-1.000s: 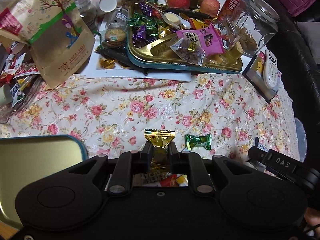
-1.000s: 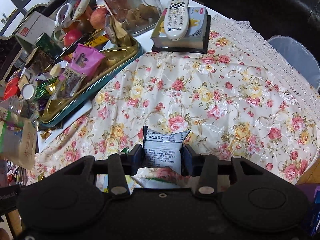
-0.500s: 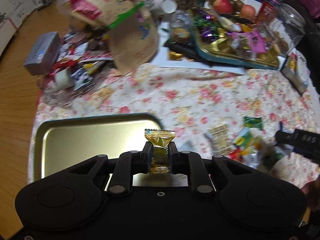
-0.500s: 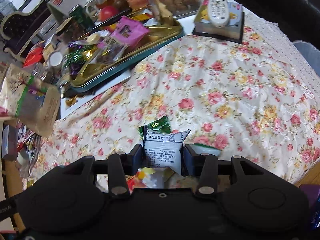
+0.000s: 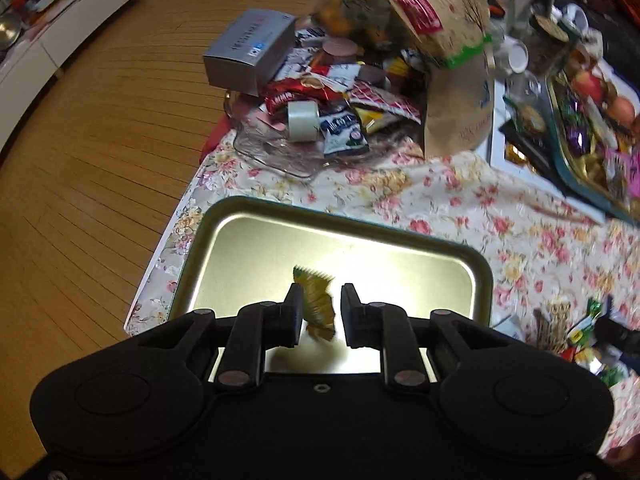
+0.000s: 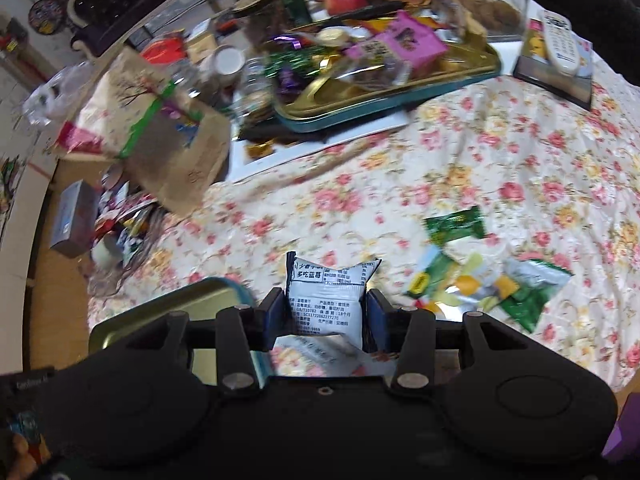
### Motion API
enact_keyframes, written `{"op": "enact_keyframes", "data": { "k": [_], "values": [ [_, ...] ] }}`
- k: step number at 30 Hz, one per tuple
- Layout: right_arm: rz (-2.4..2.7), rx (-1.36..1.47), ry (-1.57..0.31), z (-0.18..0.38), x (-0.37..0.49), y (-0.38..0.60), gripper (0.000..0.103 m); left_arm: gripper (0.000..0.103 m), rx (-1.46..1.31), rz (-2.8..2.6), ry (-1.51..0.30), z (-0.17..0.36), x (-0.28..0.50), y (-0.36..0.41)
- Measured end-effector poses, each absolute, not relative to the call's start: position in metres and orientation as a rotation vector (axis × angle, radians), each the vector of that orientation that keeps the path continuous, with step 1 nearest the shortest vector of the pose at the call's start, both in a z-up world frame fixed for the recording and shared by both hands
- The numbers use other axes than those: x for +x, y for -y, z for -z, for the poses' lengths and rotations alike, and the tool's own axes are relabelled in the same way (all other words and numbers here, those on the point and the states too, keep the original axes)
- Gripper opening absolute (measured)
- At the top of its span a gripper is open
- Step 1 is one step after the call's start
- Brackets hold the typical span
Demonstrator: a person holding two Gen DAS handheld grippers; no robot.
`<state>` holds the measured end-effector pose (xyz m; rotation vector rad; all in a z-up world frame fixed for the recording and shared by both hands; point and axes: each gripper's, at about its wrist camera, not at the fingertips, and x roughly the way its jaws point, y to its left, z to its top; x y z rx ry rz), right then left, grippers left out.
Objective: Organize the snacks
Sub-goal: 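Drop the gold candy onto the metal tray while the right tool carries the white packet, then lower the white packet onto the metal tray and open the right tool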
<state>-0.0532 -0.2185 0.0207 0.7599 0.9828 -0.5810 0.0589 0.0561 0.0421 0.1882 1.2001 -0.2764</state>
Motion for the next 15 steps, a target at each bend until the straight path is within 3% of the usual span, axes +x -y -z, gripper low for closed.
{"op": "enact_keyframes", "data": {
  "k": [15],
  "values": [
    [0.363,0.609,-1.061,-0.021,-0.009,0.137,0.048,0.030,0.229,0.326,-1.282,-0.025,0.060,-0.049]
  ]
}}
